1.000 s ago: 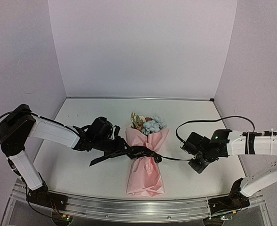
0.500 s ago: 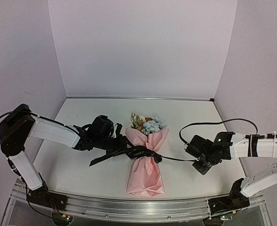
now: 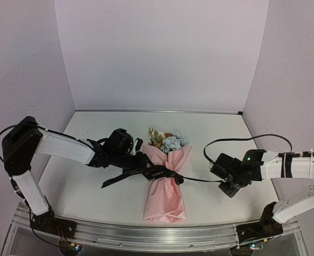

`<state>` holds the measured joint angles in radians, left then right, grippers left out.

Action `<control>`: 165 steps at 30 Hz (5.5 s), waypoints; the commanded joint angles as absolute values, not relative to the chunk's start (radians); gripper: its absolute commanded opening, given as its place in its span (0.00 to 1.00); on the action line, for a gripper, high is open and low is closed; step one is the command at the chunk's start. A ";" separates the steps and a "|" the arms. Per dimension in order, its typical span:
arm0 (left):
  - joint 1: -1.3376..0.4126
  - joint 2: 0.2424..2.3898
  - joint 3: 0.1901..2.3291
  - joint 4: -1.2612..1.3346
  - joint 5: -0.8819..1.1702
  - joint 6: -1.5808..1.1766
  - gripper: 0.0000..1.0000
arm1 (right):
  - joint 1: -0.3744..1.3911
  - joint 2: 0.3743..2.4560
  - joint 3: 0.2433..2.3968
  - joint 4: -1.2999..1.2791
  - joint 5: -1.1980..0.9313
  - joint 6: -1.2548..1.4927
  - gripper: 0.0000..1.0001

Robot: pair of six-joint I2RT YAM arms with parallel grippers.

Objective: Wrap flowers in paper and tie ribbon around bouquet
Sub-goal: Tie the ribbon around the folded bouquet.

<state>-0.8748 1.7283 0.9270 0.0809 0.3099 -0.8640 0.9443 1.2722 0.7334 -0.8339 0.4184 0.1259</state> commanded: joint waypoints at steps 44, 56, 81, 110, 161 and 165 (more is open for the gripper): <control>-0.907 1.744 1.063 -0.129 0.302 -0.722 0.00 | 0.948 1.286 0.760 -0.841 0.457 0.130 0.00; -0.906 1.747 1.179 -0.177 0.182 -0.496 0.00 | 0.863 1.355 0.914 -0.825 0.209 0.221 0.44; -0.905 1.740 1.195 -0.200 0.230 -0.431 0.00 | 0.994 1.634 1.036 -0.408 -0.058 0.574 0.48; -0.827 1.662 1.025 -0.247 0.116 -0.481 0.00 | 0.874 1.647 1.037 -0.520 -0.171 0.658 0.00; -0.668 1.663 0.977 -0.225 0.272 -0.423 0.00 | 0.889 1.700 1.410 -0.933 -0.368 0.266 0.30; -0.669 1.670 0.984 -0.226 0.279 -0.423 0.00 | 0.889 1.769 1.455 -0.939 -0.368 0.222 0.30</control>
<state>-0.6738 1.6615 0.9405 -0.2361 0.2609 -0.4412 0.8860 1.7066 1.3986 -0.8831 -0.3759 0.3059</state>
